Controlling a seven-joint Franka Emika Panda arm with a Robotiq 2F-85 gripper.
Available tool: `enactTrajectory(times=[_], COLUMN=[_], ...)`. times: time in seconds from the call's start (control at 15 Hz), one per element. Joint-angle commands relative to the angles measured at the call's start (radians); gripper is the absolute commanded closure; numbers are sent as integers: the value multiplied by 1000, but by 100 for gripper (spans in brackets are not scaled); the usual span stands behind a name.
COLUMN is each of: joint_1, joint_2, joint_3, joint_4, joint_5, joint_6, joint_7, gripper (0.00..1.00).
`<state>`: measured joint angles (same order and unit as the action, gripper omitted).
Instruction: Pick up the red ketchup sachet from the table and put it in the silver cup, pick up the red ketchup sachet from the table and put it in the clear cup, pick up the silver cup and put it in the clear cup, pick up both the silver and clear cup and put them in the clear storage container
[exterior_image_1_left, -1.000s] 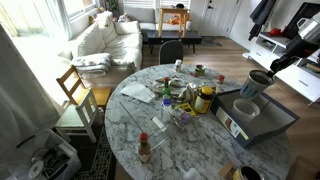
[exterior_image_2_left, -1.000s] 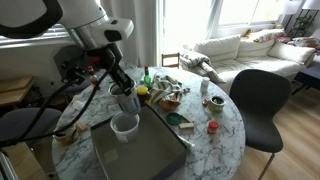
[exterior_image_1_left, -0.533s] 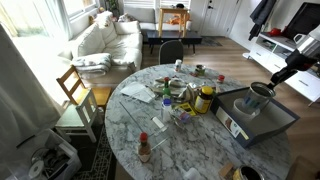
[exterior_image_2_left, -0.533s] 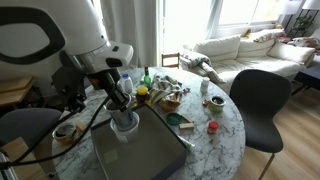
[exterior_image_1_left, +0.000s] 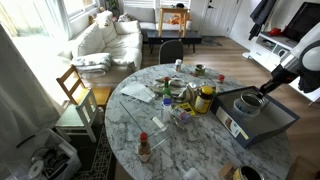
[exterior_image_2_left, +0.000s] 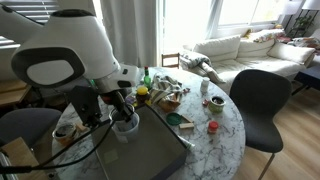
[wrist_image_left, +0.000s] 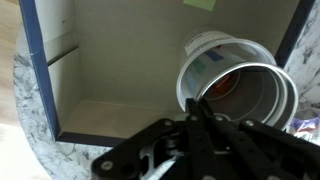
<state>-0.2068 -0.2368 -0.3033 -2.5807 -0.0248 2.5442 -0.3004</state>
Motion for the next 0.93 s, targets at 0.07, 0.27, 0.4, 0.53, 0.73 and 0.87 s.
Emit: enactTrajectory(times=[0.07, 0.27, 0.4, 0.53, 0.73, 0.87], joint_1=[17, 11, 6, 0, -1, -2], joint_2=[100, 141, 155, 165, 174, 179], joint_3=[3, 11, 15, 18, 21, 22], joint_4=[0, 0, -1, -2, -4, -4], joint_5=[44, 48, 45, 30, 25, 20], joint_6=[78, 116, 133, 151, 179, 190], joint_7=[-24, -21, -19, -7, -5, -2], gripper=[99, 92, 67, 61, 37, 23])
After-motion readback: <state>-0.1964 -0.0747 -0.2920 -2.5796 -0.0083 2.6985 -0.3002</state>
